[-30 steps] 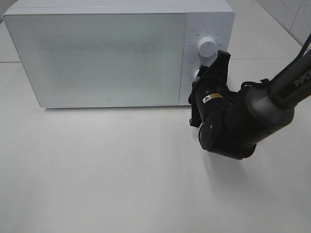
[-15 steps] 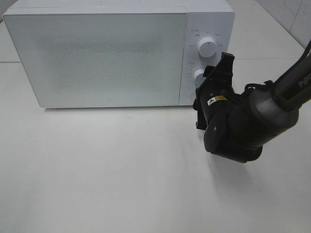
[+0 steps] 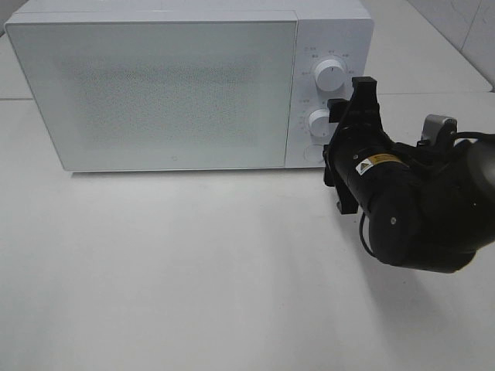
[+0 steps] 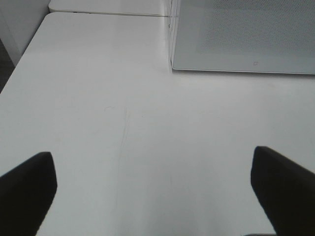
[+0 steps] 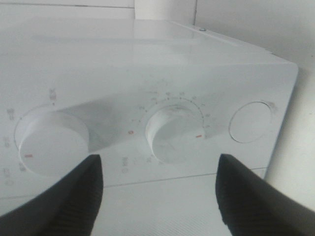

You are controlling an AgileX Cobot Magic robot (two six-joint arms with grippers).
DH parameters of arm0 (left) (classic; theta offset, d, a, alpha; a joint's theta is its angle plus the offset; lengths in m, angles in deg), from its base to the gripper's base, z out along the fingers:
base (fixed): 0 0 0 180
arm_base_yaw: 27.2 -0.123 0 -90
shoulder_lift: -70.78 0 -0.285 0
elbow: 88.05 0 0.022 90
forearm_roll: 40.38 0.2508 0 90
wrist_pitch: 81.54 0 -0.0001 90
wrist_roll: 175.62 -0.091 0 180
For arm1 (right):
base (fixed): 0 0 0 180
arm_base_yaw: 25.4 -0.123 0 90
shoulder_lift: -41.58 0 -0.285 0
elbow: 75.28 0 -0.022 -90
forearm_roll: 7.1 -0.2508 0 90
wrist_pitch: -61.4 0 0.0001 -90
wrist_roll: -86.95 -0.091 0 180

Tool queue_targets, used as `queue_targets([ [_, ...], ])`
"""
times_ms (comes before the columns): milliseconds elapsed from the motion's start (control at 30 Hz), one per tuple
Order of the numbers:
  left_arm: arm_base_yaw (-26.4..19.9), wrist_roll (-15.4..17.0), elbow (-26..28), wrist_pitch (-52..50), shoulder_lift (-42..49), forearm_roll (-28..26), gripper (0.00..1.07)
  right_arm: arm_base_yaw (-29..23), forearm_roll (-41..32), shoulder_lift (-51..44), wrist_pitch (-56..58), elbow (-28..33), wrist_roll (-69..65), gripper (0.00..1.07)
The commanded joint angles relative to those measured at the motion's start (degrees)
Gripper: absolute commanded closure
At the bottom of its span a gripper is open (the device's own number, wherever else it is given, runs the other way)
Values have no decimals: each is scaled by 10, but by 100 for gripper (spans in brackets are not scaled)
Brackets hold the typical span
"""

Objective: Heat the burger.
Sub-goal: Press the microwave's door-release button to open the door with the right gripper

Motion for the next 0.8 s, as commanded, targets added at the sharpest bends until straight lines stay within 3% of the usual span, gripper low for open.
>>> queue_targets([
  [33, 1, 1, -1, -7, 9, -3, 7, 4, 26, -58, 78, 33, 119, 42],
  [400, 1, 1, -1, -7, 9, -3, 7, 5, 28, -172, 303, 44, 455, 42],
  [800, 1, 1, -1, -7, 9, -3, 7, 5, 28, -215, 480, 42, 734, 42],
])
